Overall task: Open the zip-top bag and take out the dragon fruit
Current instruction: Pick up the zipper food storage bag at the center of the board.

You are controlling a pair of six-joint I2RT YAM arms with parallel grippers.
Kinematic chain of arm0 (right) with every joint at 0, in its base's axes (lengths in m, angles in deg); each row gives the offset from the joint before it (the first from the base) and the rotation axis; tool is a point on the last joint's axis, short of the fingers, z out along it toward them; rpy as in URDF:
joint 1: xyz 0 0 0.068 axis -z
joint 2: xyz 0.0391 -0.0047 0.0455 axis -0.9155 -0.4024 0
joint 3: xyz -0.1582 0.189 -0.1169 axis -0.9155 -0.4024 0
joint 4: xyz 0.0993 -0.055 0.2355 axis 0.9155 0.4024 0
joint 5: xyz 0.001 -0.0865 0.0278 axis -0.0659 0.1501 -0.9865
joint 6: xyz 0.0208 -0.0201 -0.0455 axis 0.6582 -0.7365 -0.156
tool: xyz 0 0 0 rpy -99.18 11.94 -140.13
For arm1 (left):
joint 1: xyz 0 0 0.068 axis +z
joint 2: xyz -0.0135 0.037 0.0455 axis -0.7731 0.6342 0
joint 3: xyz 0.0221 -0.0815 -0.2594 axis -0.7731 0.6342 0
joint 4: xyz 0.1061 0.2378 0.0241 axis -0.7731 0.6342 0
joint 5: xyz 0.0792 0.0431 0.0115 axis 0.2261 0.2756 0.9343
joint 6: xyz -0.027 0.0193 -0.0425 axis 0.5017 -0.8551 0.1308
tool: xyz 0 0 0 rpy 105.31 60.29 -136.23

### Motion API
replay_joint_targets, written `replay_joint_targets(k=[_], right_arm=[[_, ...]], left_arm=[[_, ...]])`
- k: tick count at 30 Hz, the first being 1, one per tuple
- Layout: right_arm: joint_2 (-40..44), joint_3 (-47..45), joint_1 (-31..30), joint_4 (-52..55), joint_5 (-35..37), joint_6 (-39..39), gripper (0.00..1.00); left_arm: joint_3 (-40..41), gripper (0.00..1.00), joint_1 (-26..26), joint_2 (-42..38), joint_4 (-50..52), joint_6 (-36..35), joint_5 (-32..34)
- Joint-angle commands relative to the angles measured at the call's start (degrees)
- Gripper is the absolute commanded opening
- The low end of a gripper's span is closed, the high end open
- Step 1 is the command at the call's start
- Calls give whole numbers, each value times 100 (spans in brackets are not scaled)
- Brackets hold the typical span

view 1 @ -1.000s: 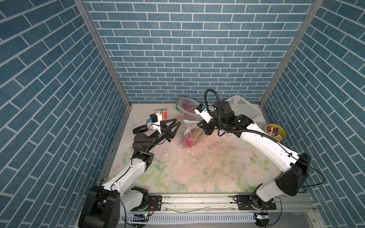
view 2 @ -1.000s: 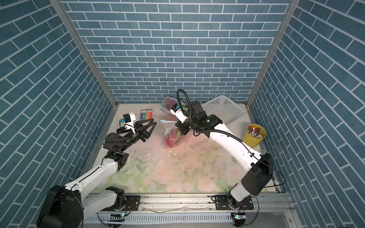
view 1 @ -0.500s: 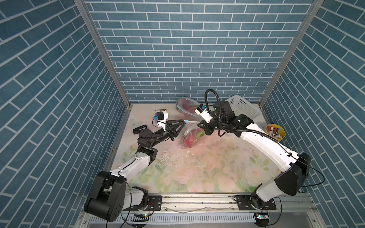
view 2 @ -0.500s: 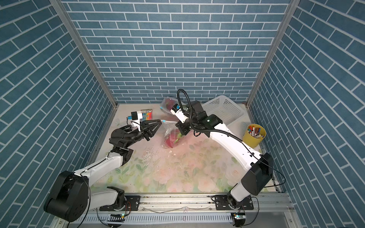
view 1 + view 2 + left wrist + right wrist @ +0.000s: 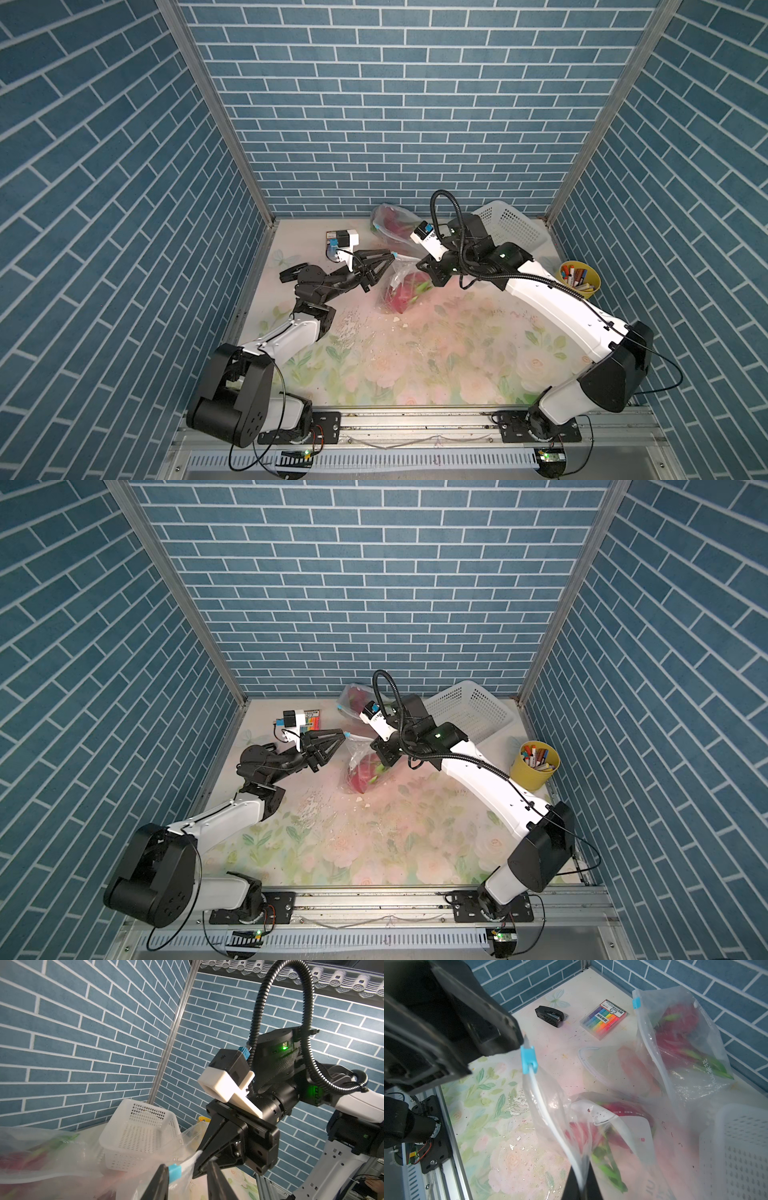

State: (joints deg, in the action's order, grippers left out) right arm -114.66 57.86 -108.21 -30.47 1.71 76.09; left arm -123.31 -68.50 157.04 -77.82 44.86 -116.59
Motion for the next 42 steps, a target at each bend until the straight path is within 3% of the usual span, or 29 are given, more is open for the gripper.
replay_joint_targets(k=[1,3,7,12,28,30,32,34,37,42], right_arm=[[216,-70,34,-84,71,61,0],[225,-87,34,-101,124,60,0],[242,-136,29,-137,135,78,0],[286,-155,34,-138,205,58,0],[390,-207,38,-90,144,-51,0],[425,-234,36,-21,144,-98,0],[490,-287,35,4,112,-140,0],[553,-357,36,-17,80,-164,0],[603,-420,31,-72,65,-186,0],[588,-398,45,-205,-14,-195,0]], left_arm=[[-128,33,-28,39,-122,59,-170],[-119,24,-25,49,-158,96,-163],[-94,20,-28,17,-169,134,-175],[-93,1,-31,-29,-124,108,-147],[-32,0,19,-143,303,-103,365],[-21,16,76,-182,229,-31,475],[-39,54,132,-197,95,96,535],[-110,74,149,-183,16,144,473],[-263,86,136,-11,-251,308,15],[-482,92,26,419,-375,465,-538]])
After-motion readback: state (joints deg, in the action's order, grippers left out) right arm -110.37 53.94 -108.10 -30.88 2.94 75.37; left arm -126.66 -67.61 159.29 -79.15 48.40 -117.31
